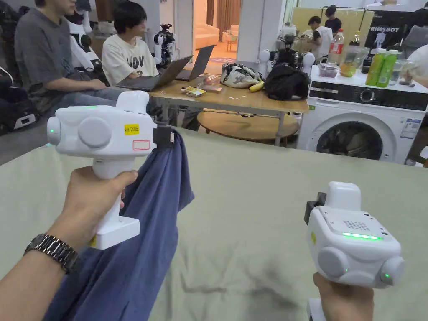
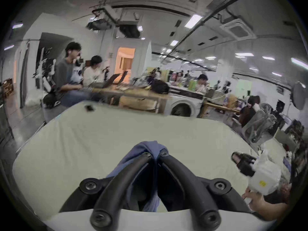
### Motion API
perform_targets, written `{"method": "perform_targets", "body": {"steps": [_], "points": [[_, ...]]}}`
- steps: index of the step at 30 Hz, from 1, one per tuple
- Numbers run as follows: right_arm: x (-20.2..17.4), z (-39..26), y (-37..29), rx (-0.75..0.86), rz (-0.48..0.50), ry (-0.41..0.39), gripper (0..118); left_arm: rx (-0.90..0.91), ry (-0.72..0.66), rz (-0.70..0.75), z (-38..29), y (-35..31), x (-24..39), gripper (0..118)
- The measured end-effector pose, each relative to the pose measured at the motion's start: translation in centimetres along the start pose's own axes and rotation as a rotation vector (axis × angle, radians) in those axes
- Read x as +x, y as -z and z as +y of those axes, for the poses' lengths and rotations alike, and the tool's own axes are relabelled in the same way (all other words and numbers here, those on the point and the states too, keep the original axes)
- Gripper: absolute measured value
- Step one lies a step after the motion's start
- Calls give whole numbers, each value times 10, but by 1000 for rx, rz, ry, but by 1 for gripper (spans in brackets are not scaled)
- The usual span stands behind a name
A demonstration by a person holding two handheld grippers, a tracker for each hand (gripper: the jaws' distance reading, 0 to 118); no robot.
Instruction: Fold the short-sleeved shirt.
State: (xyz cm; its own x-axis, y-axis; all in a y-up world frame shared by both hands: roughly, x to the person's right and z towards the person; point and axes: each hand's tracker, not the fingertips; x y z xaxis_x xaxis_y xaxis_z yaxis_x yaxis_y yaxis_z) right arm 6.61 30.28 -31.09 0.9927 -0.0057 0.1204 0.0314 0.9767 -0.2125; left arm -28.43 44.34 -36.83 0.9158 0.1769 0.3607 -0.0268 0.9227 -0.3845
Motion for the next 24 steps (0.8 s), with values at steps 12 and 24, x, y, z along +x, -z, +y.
{"method": "perform_targets", "body": {"steps": [12, 24], "points": [[126, 9, -50, 43, -271, 38, 0, -89, 135, -428, -13, 101, 214, 0], [187, -17, -74, -29, -406, 49, 0, -401, 129, -595, -184, 142, 287, 0]]}}
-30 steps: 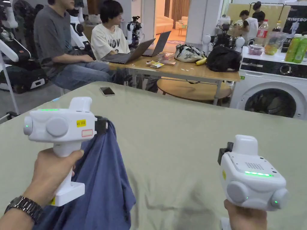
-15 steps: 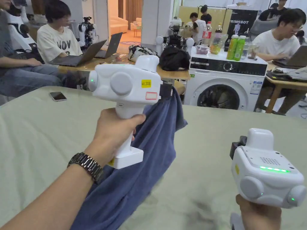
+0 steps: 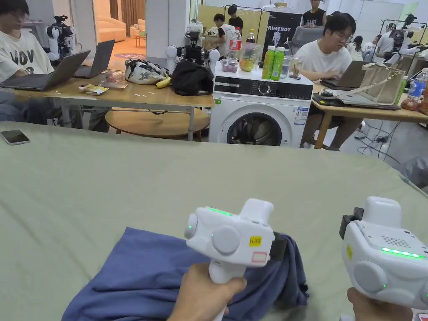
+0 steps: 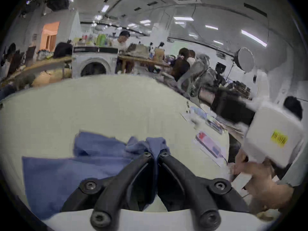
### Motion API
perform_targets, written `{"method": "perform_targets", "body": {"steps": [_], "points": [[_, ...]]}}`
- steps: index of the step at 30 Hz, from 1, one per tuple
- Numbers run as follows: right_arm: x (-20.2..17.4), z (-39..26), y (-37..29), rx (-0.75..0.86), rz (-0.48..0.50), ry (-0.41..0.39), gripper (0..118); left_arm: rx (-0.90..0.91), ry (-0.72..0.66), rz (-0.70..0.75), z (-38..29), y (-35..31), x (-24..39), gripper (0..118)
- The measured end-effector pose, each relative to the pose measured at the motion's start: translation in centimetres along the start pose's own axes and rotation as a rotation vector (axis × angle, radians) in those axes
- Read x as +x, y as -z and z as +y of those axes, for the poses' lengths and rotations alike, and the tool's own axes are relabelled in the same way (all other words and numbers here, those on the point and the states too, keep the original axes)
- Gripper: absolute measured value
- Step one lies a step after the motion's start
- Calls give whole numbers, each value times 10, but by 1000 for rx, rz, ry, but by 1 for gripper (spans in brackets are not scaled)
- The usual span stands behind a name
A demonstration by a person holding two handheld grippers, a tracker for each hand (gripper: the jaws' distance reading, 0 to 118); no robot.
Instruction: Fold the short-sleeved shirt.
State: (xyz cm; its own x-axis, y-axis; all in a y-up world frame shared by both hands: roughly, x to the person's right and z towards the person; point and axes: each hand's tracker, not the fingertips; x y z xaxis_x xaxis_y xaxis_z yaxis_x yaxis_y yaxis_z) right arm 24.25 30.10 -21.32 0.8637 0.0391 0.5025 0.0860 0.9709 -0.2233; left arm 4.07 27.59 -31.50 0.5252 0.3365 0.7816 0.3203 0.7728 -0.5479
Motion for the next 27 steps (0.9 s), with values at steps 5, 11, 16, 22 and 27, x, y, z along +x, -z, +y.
{"method": "perform_targets", "body": {"steps": [5, 11, 16, 22, 27], "points": [[-11, -6, 1, -39, 30, 0, 0, -22, -70, 3, -15, -5, -11, 47], [-33, -3, -5, -37, 96, -24, 0, 154, -89, 124, -25, -78, -36, 64], [-55, -4, -2, -46, 150, -22, 0, 267, -158, 302, -52, -131, -79, 25], [-77, -7, 4, -62, 195, -32, 0, 203, -284, 434, -70, -161, -145, 0], [-84, -6, 15, -85, 212, -34, 0, 158, -319, 490, -47, -171, -200, 0]]}}
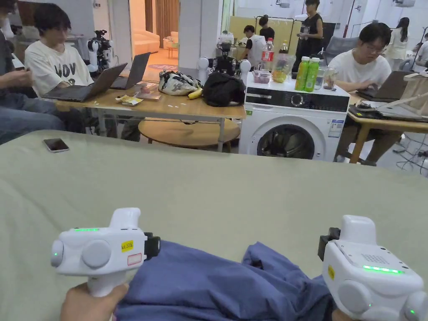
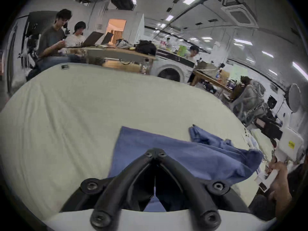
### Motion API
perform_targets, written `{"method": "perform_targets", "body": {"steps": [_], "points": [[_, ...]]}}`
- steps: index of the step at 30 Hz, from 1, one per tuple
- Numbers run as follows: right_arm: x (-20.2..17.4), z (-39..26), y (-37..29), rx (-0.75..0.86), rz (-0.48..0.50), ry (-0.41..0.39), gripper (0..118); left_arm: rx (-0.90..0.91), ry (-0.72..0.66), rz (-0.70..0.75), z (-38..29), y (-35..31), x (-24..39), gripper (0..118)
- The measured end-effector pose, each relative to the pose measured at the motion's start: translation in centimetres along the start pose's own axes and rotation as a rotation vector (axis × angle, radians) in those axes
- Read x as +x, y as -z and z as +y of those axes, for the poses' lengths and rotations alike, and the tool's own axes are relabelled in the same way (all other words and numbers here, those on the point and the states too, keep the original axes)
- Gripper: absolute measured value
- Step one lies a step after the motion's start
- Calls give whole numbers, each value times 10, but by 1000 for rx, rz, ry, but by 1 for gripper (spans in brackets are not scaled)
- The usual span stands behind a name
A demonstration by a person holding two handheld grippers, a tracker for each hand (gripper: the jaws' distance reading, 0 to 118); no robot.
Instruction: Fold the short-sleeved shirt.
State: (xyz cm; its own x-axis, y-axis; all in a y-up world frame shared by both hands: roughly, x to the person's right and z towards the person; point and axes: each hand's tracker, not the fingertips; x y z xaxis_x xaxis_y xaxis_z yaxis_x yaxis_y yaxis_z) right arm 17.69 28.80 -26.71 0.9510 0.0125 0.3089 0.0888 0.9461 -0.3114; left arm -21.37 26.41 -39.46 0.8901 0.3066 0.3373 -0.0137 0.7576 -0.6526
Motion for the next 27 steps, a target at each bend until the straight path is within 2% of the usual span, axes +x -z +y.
{"method": "perform_targets", "body": {"steps": [8, 9, 11, 12, 13, 15, 18, 19, 20, 21, 24, 27], "points": [[5, -1, 15, -31, -5, -13, 0, -221, 15, 108, 53, 93, -28, 0], [7, -2, 16, -35, -7, -15, 0, -253, 25, 121, 55, 107, -30, 3], [11, -3, 17, -45, -13, -18, 0, -317, 39, 154, 56, 134, -32, 54], [13, -4, 17, -51, -18, -20, 0, -350, 47, 202, 53, 149, -33, 68], [15, -4, 17, -57, -22, -22, 0, -370, 42, 220, 48, 160, -36, 64], [21, -6, 17, -66, -29, -22, 0, -426, 37, 227, 38, 180, -37, 65], [30, -8, 16, -84, -43, -25, 0, -326, 102, 263, 26, 168, -17, 64], [34, -8, 18, -91, -47, -22, 0, -337, 127, 270, 22, 168, -12, 51], [38, -9, 21, -105, -52, -20, 0, -334, 155, 241, 21, 162, -9, 31], [41, -9, 23, -119, -54, -17, 0, -326, 175, 203, 21, 155, -7, 0], [53, -10, 34, -189, -39, -8, 0, -333, 149, 126, 19, 136, -2, 0], [61, -11, 49, -293, -2, -20, 1, -244, 134, 131, 18, 104, -8, 0]]}}
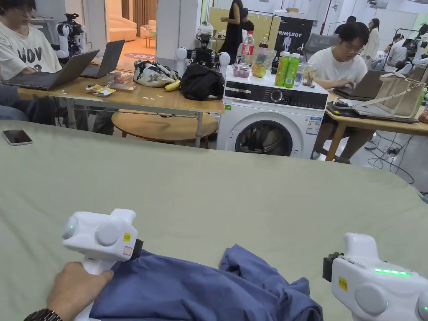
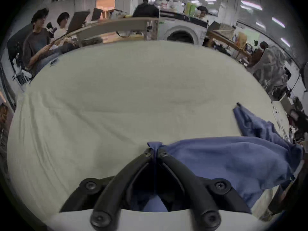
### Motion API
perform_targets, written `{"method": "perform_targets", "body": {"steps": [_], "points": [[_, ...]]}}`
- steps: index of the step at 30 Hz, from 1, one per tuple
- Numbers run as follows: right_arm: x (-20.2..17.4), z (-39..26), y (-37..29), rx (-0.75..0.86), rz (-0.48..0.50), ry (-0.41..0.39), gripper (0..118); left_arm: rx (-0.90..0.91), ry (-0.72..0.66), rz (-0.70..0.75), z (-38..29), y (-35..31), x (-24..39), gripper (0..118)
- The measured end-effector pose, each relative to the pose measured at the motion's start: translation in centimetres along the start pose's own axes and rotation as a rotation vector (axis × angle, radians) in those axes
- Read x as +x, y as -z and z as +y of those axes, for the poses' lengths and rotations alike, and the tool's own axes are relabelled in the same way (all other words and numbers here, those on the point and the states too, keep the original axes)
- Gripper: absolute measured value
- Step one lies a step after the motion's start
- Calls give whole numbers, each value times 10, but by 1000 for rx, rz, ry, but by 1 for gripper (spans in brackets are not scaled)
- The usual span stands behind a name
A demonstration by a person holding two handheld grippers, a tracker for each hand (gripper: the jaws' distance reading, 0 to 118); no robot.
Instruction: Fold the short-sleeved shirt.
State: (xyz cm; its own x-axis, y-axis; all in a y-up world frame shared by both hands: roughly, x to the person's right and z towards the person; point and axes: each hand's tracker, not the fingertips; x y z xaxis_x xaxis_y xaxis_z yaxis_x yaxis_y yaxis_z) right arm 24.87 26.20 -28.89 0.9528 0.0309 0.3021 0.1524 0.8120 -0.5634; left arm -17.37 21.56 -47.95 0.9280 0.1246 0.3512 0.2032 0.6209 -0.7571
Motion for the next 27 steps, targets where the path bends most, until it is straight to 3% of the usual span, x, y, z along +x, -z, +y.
{"method": "perform_targets", "body": {"steps": [1, 4, 7, 11, 12, 13, 14, 16, 21, 27], "points": [[1, 1, 5, -46, 14, -5, 11, 25, -19, -19, -3, -10, -5, 0], [6, -1, 31, -195, 87, 6, 58, 89, -79, -35, -16, -39, -17, 0], [2, -8, 60, -291, 107, 10, 59, 104, -78, -29, -28, -57, -21, 0], [-8, -34, 92, -484, 162, -13, 55, 109, -79, -13, -45, -64, -25, 0], [-9, -39, 94, -481, 168, -5, 47, 102, -84, -12, -48, -64, -27, 0], [-10, -39, 83, -371, 134, 2, 45, 91, -93, -14, -52, -61, -28, 0], [-10, -38, 81, -380, 152, 1, 37, 86, -94, -12, -56, -59, -28, 0], [-7, -35, 79, -372, 191, 17, 1, 68, -95, -6, -60, -55, -29, 0], [1, -15, 51, -210, 54, -14, 1, 94, -104, -6, -53, -65, -32, 0], [37, 32, 19, -54, -39, 24, 1, 240, -146, 21, -7, -111, -49, 0]]}}
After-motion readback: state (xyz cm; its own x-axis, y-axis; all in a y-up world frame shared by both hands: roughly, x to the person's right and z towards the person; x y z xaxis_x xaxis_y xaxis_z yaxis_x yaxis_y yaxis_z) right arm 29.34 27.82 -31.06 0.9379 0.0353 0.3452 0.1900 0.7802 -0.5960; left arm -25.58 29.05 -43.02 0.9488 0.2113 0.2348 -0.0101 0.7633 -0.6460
